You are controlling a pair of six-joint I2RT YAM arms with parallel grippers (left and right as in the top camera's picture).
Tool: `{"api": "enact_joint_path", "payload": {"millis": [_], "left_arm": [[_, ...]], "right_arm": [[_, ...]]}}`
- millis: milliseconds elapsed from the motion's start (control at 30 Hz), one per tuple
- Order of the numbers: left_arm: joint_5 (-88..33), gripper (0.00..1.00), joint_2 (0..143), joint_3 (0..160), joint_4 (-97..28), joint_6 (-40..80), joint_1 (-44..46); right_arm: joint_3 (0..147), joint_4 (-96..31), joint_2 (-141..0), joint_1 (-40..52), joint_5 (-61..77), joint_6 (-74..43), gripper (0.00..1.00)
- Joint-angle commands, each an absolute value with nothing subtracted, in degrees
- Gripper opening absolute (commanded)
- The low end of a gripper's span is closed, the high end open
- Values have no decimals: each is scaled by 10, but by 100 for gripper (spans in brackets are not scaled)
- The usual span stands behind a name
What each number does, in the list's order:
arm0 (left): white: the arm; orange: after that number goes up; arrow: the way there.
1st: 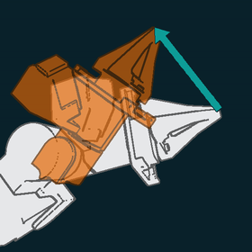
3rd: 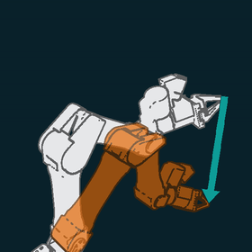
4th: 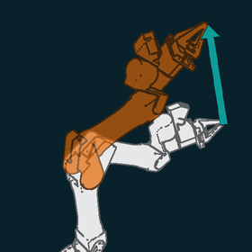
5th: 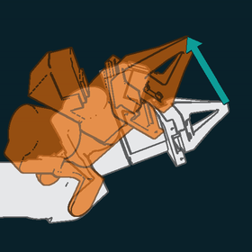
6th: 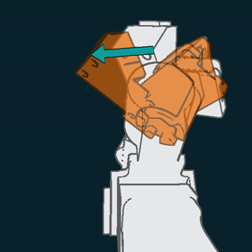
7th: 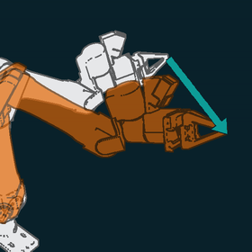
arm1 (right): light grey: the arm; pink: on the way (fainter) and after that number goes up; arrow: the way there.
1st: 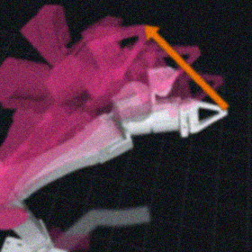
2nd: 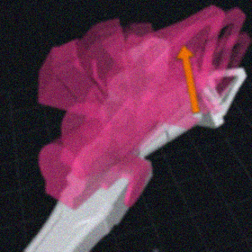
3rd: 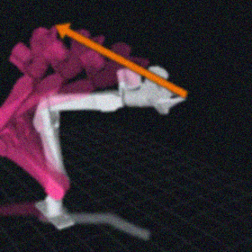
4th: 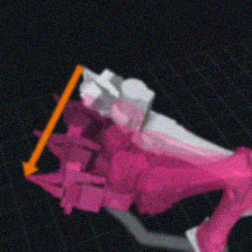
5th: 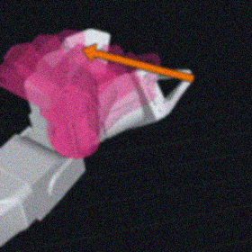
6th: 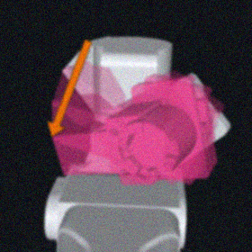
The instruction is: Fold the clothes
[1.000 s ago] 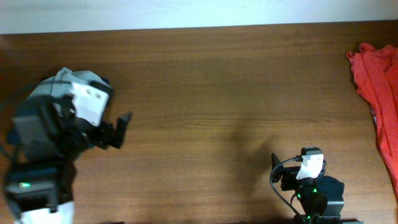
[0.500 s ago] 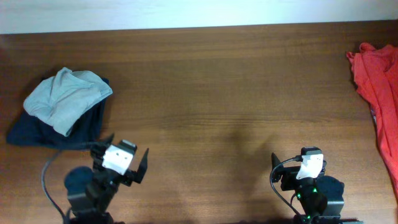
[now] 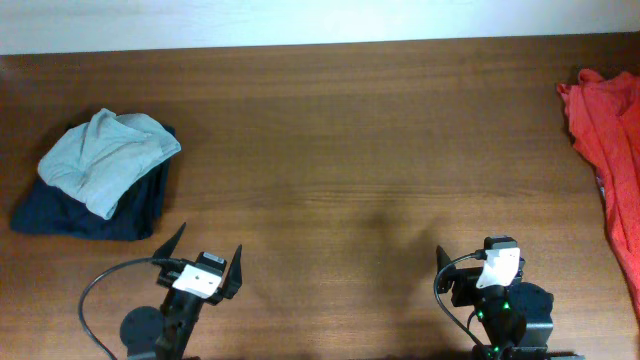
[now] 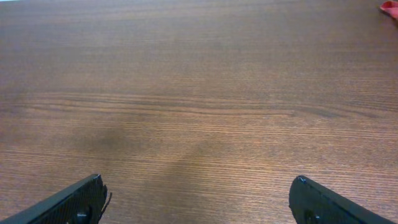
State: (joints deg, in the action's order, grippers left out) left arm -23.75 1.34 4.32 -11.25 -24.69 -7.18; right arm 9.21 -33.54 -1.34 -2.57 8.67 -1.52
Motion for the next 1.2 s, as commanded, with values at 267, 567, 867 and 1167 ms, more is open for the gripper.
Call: {"api": "enact_joint_path", "payload": {"millis": [267, 567, 867, 1167], "left_arm": [[-236, 99, 3, 37, -109, -253, -44], [-236, 99, 3, 37, -109, -253, -44], [-236, 99, 3, 37, -109, -253, -44], [-236, 99, 3, 37, -109, -253, -44]], "right_arm": [[89, -336, -12, -22, 90, -21, 99], [89, -336, -12, -22, 90, -21, 99], [89, -336, -12, -22, 90, -21, 99], [89, -336, -12, -21, 88, -21, 99]]}}
